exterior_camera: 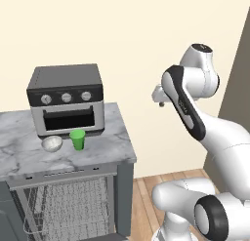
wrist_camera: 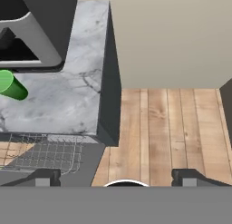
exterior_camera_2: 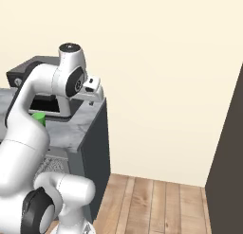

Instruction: Pick up the cup and bowl from the counter, place them in the dishwasher, and close the dishwasher door.

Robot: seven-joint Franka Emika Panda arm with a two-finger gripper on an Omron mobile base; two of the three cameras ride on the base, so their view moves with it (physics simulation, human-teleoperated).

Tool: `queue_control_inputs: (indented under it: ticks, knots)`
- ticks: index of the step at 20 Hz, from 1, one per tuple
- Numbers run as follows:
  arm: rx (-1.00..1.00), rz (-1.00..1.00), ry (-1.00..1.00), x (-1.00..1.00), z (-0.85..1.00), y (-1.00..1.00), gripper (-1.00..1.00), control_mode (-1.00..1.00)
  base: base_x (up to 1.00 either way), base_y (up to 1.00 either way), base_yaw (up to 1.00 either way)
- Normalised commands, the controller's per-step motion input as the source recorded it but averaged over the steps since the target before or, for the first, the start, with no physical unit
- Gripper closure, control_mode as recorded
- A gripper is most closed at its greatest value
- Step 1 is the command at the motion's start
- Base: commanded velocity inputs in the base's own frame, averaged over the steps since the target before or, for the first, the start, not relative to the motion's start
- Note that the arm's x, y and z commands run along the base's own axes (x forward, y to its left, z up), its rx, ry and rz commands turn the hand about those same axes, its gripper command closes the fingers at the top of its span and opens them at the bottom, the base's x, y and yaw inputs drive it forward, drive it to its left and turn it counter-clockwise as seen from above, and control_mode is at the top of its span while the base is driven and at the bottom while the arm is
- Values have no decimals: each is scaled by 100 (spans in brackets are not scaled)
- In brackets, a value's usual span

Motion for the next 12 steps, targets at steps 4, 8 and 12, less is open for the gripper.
queue_control_inputs:
  ticks: [4, 8, 12]
  knots:
    - [1, 0, 0, 0, -9, 21, -100, -100, 0, 0, 0]
    - [0, 0, 0, 0, -14, 30, -100, -100, 0, 0, 0]
    - [1, 0, 0, 0, -26, 37, -100, -100, 0, 0, 0]
